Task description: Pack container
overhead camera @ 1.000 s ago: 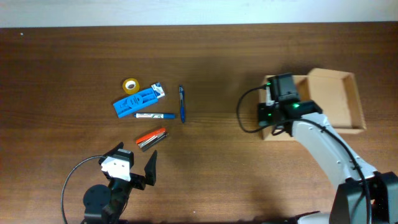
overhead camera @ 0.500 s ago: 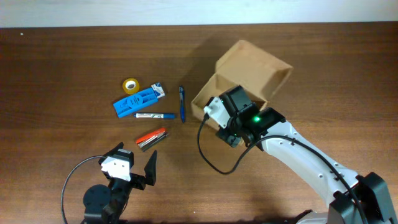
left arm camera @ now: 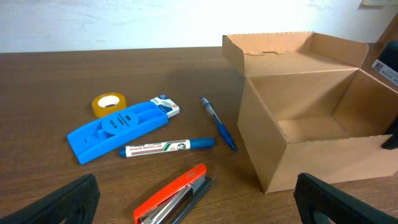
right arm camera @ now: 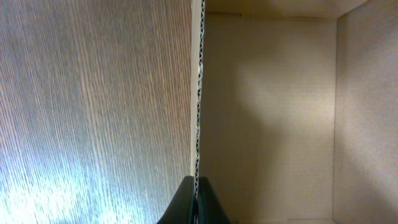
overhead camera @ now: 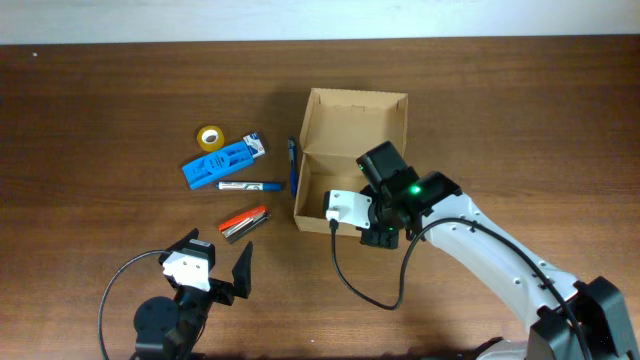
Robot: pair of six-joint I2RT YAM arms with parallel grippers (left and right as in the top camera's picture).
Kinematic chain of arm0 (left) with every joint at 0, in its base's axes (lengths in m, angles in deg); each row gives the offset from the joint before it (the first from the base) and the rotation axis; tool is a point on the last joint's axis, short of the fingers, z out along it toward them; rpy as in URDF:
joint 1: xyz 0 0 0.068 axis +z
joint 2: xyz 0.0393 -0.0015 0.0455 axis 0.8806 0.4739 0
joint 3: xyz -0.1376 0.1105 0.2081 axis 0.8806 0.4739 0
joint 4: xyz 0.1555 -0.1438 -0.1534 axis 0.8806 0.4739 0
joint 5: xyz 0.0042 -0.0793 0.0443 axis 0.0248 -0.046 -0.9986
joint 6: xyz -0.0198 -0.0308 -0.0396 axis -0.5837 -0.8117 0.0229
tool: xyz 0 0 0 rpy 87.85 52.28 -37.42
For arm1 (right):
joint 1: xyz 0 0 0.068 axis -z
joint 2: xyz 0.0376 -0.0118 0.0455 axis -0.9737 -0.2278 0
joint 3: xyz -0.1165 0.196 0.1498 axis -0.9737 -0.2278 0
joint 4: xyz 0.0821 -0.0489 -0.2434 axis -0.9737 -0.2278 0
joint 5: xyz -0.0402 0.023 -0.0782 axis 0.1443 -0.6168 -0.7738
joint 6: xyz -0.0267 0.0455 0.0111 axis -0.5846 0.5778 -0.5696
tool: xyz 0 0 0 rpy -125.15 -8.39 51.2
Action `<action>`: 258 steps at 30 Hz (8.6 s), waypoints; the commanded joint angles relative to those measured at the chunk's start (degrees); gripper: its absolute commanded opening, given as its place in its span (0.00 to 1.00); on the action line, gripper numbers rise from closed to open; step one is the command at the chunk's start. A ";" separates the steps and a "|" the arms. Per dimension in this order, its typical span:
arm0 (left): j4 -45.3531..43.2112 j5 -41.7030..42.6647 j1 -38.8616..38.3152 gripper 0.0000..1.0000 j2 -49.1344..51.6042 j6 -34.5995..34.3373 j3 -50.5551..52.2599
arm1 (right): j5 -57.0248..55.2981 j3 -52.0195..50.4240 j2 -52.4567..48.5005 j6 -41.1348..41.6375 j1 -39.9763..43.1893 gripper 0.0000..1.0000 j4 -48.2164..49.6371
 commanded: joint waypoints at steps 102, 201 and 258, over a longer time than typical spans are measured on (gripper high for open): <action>-0.13 0.00 -0.17 1.00 -0.28 -0.39 0.33 | -5.97 16.61 14.95 66.55 11.28 0.42 -20.11; 38.25 6.91 8.94 1.00 121.44 47.93 -92.78 | -5.99 16.59 39.54 65.31 11.28 0.99 -41.88; 38.36 -8.59 0.39 0.36 125.90 42.91 -93.81 | -5.99 16.59 39.54 65.31 11.28 0.99 -41.88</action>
